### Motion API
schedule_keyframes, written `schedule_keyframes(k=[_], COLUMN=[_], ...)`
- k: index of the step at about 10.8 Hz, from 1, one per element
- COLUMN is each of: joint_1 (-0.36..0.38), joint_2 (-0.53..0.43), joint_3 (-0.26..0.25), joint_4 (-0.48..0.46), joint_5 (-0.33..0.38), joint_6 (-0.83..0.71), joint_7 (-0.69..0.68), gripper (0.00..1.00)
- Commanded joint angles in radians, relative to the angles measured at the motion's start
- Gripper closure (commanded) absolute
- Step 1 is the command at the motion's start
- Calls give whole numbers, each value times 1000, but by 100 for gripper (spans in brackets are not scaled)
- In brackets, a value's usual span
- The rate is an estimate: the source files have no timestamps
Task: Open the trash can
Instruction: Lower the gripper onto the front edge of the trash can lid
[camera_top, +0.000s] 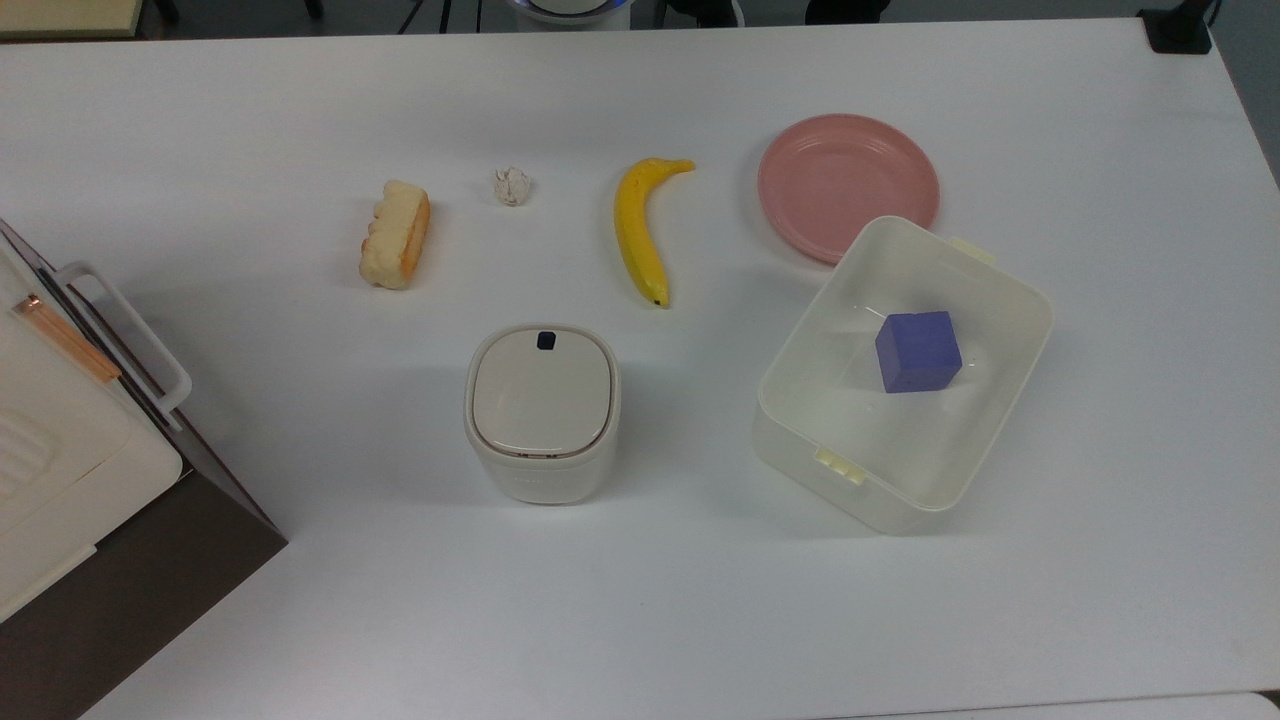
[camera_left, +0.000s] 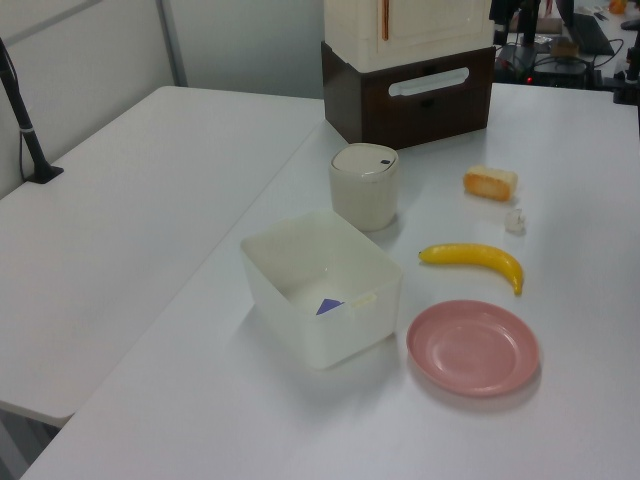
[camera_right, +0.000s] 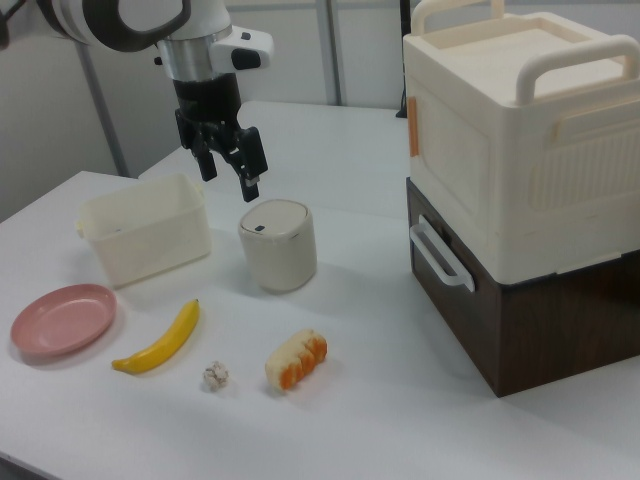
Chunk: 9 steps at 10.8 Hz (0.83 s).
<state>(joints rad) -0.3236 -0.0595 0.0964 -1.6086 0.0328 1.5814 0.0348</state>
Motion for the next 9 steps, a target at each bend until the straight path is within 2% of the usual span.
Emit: schedule_keyframes(k=[1, 9], joint_1=[3, 5], joint_2=[-10, -6], joint_3=[-9, -7], joint_4=[6, 4], joint_5=[-7, -10], joint_6=[-23, -15], joint_7=[-24, -21], gripper=[0, 0])
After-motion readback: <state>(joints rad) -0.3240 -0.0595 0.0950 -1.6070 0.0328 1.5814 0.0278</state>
